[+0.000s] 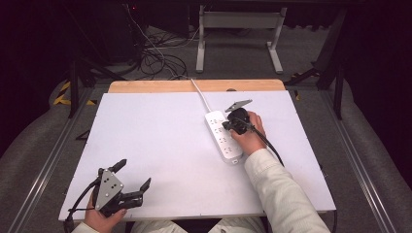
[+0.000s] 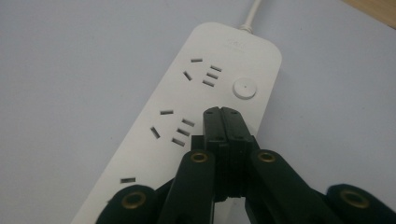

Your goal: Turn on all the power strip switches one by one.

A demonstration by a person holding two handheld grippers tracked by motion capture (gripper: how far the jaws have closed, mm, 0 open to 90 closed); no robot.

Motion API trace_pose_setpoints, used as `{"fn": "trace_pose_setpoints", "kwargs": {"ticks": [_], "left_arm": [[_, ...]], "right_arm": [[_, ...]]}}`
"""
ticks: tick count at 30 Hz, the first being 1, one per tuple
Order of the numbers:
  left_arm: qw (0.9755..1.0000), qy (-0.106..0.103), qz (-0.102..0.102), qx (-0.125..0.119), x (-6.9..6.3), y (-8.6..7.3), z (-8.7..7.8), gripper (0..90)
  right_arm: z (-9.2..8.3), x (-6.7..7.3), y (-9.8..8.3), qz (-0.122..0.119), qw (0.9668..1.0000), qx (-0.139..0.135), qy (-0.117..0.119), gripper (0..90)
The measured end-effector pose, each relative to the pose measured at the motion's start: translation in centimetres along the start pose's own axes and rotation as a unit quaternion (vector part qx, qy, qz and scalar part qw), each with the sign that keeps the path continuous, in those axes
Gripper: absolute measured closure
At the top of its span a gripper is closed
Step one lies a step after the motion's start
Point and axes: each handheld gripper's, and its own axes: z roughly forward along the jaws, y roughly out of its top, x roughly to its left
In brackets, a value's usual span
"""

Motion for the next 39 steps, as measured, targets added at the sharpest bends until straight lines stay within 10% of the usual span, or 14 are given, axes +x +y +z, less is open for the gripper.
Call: {"fn": "trace_pose_setpoints", "kwargs": {"ticks": [35, 39], "left_arm": [[1.0, 0.0, 0.004, 0.0, 0.0, 0.0, 0.0, 9.5], [1.0, -0.001, -0.001, 0.001, 0.1, 0.0, 0.1, 9.5]], "right_arm": [[0.2, 0.4, 0.2, 0.031, 0.9994, 0.01, -0.01, 90.0], [-1.1, 0.9, 0.8, 0.014, 0.9988, -0.038, -0.027, 90.0]]}}
